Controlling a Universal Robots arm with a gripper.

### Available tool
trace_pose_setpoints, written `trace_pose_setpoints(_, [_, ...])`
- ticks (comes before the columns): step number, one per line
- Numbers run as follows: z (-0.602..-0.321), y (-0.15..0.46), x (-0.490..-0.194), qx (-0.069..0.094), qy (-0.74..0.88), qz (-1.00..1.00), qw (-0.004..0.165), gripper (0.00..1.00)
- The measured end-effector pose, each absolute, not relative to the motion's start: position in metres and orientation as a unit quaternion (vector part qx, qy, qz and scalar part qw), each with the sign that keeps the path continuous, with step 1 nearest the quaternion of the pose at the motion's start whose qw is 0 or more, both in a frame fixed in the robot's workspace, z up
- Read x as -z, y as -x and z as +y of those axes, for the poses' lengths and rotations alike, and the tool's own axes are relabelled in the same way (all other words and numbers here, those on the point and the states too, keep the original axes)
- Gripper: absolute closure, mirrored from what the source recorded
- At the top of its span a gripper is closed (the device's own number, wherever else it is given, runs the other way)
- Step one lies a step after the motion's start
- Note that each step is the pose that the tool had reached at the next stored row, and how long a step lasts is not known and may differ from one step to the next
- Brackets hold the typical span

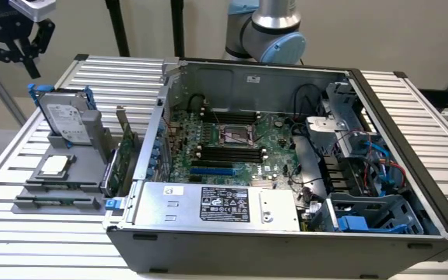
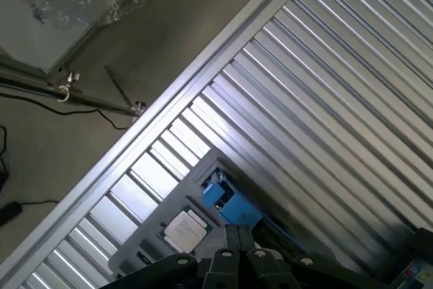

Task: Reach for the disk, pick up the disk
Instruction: 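Pick up the disk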

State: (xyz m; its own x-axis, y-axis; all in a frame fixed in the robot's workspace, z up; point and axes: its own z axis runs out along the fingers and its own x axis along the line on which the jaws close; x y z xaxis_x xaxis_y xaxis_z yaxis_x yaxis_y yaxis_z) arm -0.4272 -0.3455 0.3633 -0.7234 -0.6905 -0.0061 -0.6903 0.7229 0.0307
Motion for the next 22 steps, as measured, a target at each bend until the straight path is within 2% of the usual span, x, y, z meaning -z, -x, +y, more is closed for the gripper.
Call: trace_pose_setpoints(22, [-0.3455, 0.4272, -0.3612, 0.011, -0.549, -0.836, -0.004, 0.89])
